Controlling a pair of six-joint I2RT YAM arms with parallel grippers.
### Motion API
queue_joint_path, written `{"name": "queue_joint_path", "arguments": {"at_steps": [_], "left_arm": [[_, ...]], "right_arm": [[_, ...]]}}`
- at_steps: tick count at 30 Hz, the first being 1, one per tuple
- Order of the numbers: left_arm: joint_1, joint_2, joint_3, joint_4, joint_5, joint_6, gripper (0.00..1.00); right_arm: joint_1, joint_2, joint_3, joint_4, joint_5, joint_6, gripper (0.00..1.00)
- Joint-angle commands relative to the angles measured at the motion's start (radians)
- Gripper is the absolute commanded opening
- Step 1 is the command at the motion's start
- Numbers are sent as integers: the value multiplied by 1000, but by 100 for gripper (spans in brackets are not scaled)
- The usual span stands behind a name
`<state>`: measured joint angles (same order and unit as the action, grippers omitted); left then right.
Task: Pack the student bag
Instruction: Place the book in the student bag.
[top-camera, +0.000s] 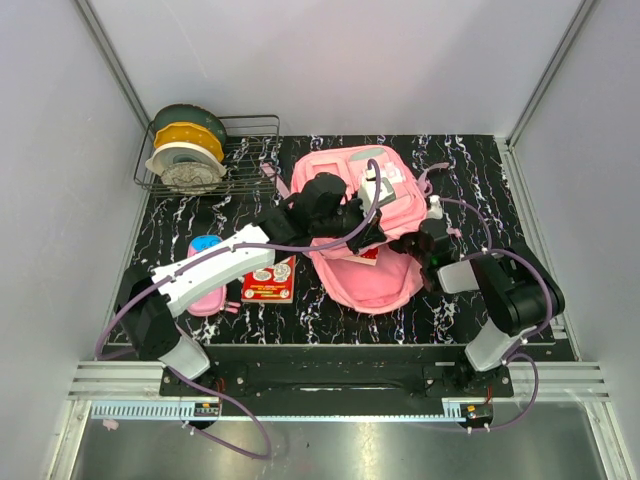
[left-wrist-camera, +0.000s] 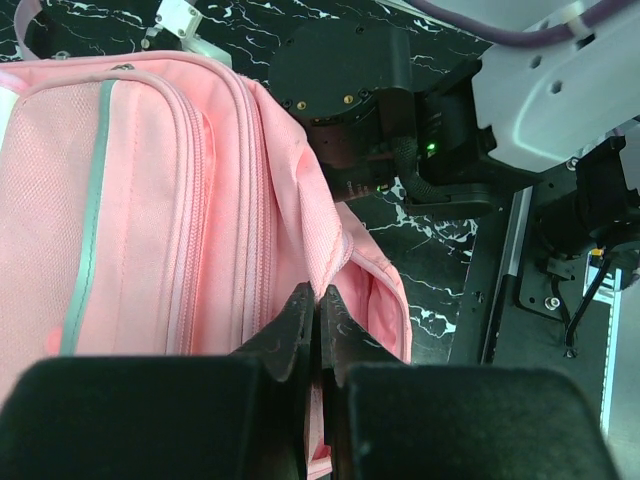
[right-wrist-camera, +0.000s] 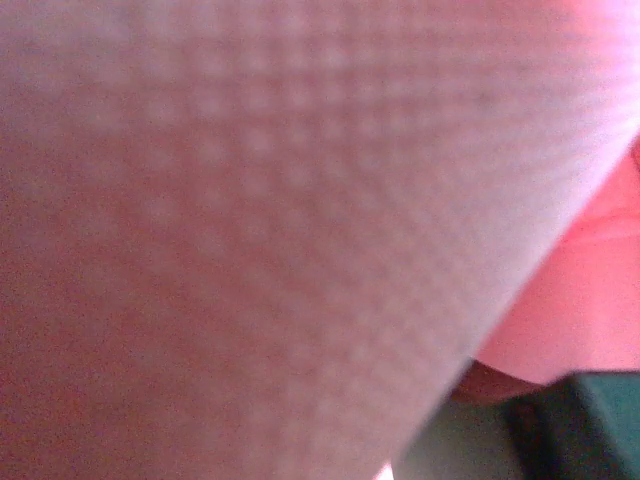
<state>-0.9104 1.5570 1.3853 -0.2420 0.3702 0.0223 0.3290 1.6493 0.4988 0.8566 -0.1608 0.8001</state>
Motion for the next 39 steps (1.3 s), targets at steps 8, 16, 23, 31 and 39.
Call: {"name": "queue_joint_path", "arguments": {"at_steps": [8, 16, 23, 31, 39], "left_arm": [[18, -49, 29, 130, 55, -2, 0], [48, -64, -3, 147, 16, -19, 0], [65, -74, 1, 158, 12, -19, 0], [77, -78, 8, 165, 16, -21, 0], [77, -97, -8, 188, 61, -42, 0]], "right_arm": [[33, -94, 0, 41, 29, -92, 78], [54, -461, -68, -305, 13, -32, 80], [74, -592, -120, -493, -146, 77, 54], [268, -551, -146, -426, -68, 125, 36], [301, -438, -148, -318, 196, -2, 27]]}}
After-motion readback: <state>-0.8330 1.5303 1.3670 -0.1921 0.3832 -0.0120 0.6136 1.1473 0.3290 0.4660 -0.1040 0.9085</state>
